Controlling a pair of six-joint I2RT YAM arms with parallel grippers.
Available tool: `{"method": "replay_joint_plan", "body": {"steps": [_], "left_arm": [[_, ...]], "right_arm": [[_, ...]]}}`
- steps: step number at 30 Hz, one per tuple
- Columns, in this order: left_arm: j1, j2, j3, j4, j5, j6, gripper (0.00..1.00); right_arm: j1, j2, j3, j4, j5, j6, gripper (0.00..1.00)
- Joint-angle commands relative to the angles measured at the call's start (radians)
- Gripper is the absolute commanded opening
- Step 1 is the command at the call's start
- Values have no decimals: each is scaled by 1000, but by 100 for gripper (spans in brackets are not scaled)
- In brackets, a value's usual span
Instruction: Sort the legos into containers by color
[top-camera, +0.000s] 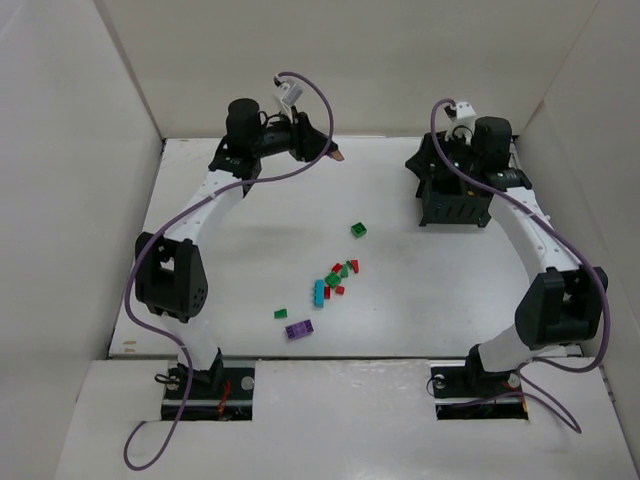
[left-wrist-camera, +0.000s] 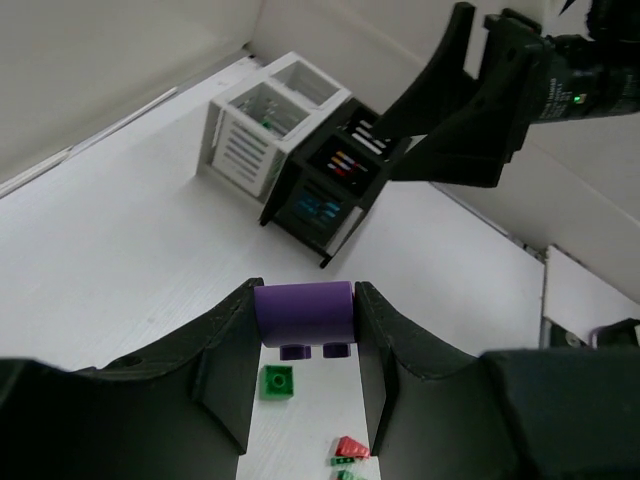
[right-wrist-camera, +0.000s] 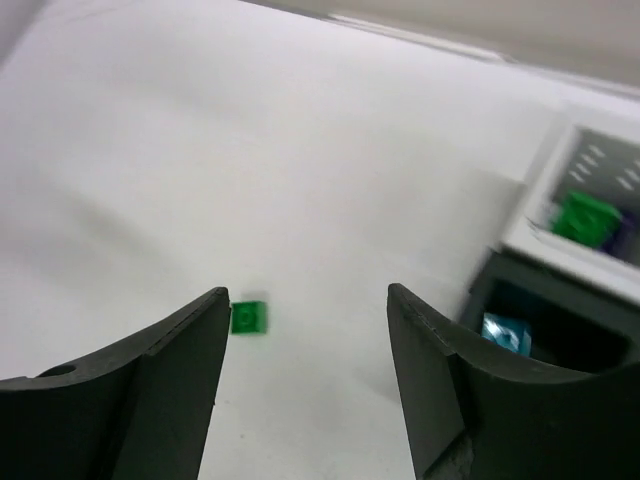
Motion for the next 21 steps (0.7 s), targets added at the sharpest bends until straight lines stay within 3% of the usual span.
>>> {"method": "replay_joint_plan", "body": {"steps": [1,10,21], "left_arm": [[-9,-3,26,187,169,-102,0],[-102,53,106,196,170,-93,0],[-144,57,118,268,189,-144,0]], "right_arm": [[41,5,39,118,-313,-84,69],[93,28,95,250,-572,-59,73],[173,28,117,260,-536,-79,81]]}}
